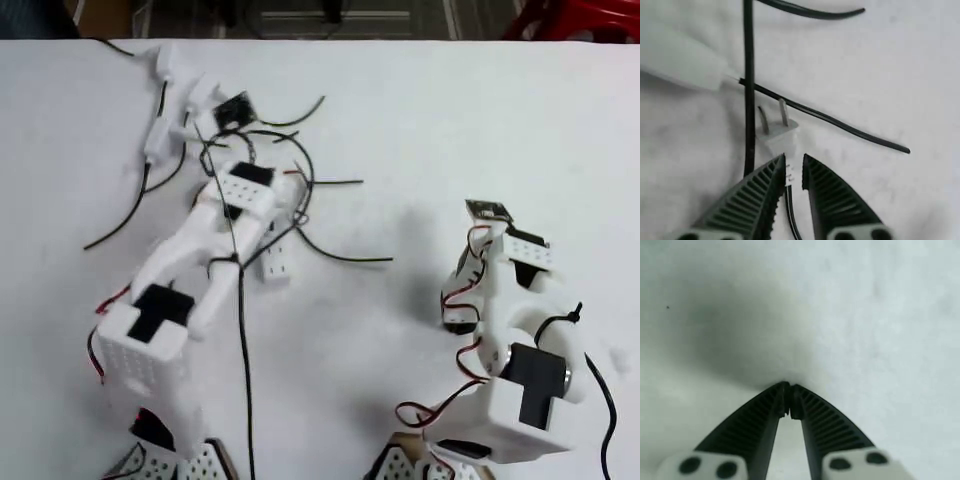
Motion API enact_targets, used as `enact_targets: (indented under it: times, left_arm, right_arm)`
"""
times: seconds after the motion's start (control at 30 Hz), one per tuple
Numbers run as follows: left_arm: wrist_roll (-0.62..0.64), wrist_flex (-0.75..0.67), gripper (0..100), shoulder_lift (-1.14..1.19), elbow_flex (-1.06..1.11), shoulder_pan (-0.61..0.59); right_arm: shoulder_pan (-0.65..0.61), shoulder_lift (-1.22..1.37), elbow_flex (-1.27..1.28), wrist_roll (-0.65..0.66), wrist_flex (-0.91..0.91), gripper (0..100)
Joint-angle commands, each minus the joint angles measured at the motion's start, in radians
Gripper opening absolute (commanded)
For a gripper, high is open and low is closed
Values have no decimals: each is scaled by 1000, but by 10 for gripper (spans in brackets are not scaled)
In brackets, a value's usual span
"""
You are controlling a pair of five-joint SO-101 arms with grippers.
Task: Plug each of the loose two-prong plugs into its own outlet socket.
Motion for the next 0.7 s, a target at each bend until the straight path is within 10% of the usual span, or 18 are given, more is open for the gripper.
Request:
enact_targets:
  times: [0.0,0.67]
  left_arm:
    - [29,3,68,2,-60,-22]
    - [100,278,185,21,-267,-28]
  right_arm:
    - [5,-5,-5,-6,-36,21]
    - [5,-5,-5,-6,-36,21]
